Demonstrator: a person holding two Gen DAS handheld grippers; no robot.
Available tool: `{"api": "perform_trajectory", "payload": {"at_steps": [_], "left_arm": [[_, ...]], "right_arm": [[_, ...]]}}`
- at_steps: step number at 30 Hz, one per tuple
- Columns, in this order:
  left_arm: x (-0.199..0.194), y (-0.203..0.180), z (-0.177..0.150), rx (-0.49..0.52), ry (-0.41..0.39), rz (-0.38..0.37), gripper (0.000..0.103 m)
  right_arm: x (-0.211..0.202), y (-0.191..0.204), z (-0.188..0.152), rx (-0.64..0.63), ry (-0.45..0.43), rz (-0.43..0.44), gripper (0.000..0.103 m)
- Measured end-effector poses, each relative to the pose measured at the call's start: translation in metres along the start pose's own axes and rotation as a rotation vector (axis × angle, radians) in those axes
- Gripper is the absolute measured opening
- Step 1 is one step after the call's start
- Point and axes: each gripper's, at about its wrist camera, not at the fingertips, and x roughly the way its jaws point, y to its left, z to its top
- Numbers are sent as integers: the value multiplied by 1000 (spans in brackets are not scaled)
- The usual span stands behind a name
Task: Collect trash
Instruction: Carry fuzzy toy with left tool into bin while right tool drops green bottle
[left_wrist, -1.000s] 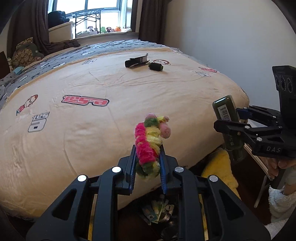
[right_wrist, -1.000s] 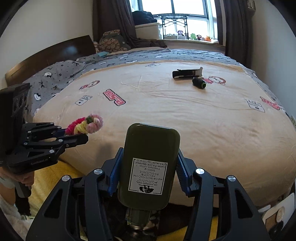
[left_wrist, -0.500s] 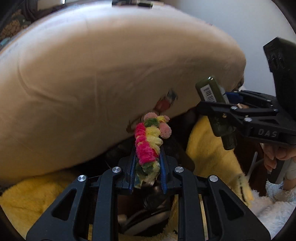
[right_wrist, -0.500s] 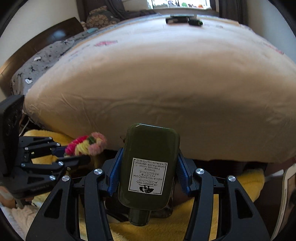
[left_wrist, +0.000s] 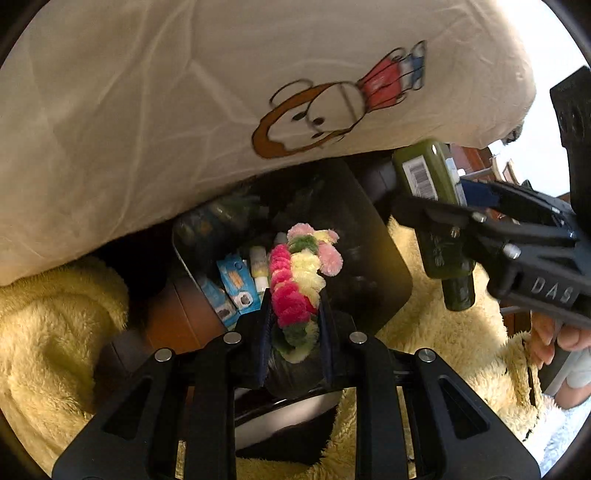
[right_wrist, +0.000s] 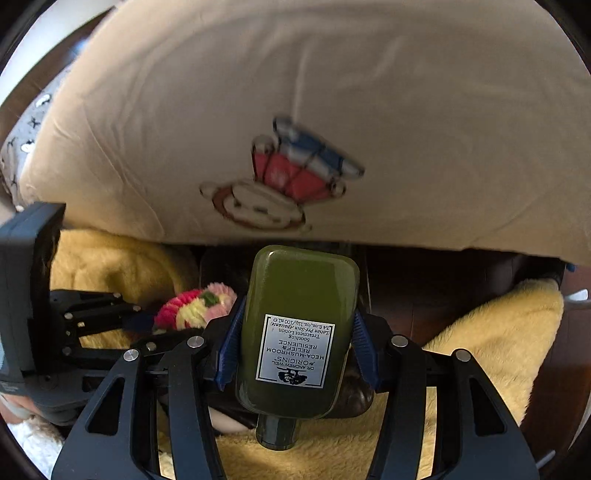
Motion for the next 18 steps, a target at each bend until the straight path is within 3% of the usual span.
{"api": "perform_trajectory", "payload": {"at_steps": [4,5,6,7,8,10,18], "left_arm": [[6,-2,-3,2,13,-7,24],[7,-2,-3,3,20,-15,34],[8,-1,-2,0,27,-13,41],[8,0,-3,-3,26,-6,47],[8,0,-2,-7,25,-1,47],[7,3,-3,-20,15,9,47],[-39,6,-1,-3,-109,96,78]], "right_arm": [[7,-3,-1,12,30,0,56],[8,-4,0,12,38,-6,58],[10,-4,2,16,43,-14,64],[10,-5,4,27,40,-20,79],[9,-7,3,37,32,-27,84],[3,-11,4,56,11,-38,84],[-28,-20,12,88,-80,-26,91]]}}
